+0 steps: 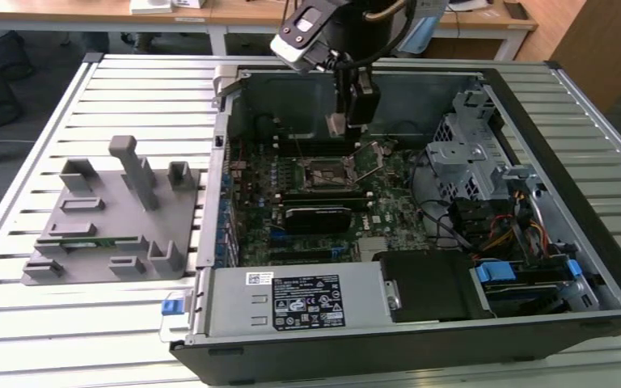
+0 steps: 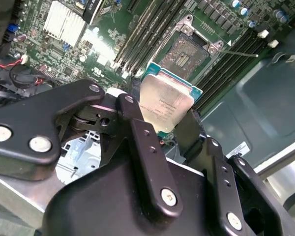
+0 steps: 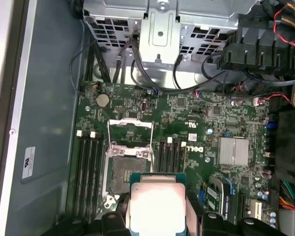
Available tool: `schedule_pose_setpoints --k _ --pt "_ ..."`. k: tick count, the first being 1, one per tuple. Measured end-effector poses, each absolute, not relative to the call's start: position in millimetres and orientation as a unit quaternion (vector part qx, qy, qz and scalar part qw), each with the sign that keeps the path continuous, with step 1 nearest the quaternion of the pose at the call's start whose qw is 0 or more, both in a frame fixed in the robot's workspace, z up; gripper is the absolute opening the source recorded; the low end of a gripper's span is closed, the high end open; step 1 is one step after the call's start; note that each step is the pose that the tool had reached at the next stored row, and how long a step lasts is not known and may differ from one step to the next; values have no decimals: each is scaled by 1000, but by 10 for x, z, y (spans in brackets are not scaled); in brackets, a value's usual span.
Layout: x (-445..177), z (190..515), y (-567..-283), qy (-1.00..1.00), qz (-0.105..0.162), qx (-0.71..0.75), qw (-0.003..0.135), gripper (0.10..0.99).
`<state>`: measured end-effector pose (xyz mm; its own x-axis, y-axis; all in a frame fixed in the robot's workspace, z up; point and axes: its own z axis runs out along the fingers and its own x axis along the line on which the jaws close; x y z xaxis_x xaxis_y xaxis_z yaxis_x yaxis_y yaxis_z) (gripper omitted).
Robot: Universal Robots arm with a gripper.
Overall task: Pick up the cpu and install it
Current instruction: 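Place the cpu into insertion slot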
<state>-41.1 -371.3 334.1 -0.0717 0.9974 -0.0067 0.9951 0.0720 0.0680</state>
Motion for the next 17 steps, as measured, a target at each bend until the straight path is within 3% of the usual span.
schedule_pose_setpoints --k 17 --pt "-416 3068 -3503 722 21 691 27 533"
